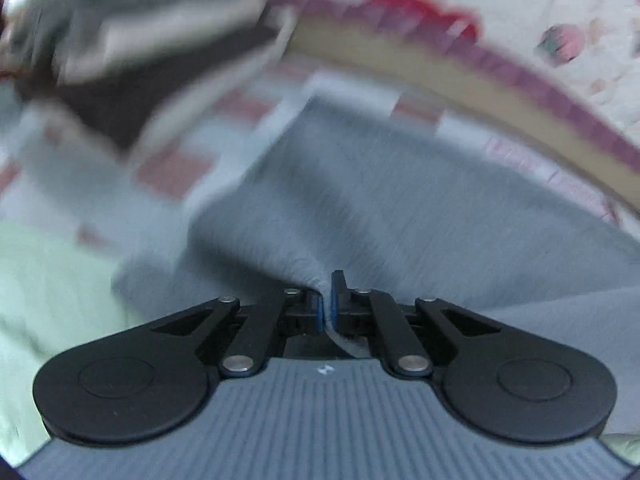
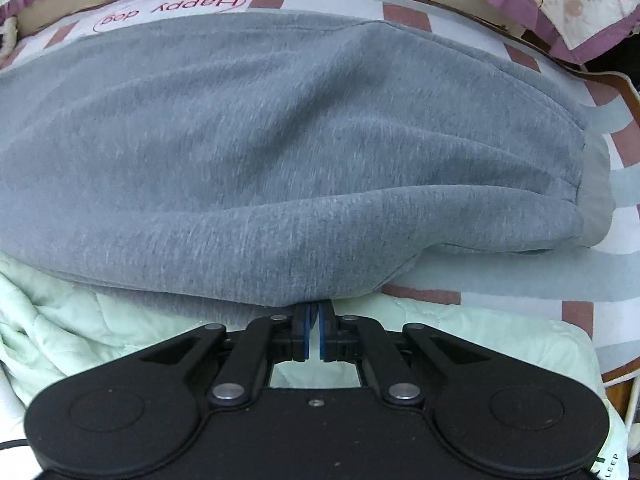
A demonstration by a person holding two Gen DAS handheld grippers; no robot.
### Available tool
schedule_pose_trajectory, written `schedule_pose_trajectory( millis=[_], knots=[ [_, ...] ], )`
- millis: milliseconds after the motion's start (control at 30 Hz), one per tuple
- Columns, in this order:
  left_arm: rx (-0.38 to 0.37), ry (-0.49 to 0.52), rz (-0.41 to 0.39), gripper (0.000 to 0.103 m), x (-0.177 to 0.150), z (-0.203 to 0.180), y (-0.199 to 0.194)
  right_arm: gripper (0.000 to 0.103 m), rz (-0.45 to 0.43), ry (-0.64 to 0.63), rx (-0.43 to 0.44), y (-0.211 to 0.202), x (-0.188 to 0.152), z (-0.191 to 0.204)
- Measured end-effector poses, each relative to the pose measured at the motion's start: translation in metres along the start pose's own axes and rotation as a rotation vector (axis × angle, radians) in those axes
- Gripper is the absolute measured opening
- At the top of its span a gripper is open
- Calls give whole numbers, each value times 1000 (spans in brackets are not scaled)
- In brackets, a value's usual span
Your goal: Fold clothes
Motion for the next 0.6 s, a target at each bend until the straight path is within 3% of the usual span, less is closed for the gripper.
schedule_pose_trajectory(
  millis=[100, 200, 433, 600],
  knots=[
    [-53, 64, -156, 4, 40, -12, -21, 0, -48, -22, -31, -4, 2, 2],
    [-89, 120, -295, 4, 68, -24, -46, 0, -33, -43, -32, 1, -2, 4],
    [37, -78, 150, 8, -22, 31, 36, 0, -12, -37, -25, 4, -2, 3],
    [32, -93, 106, 8, -24, 36, 18, 0, 4, -15, -8, 6, -4, 1]
  ],
)
Point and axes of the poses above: each gripper's, at about its wrist camera, not at the fingertips, and y roughly the way its jaws point, z to its left, x to its top, the point moved 6 cm from there along y, roughly the way its jaws point, and after that the axes turned 4 degrees about y, right-handed, at the moved point
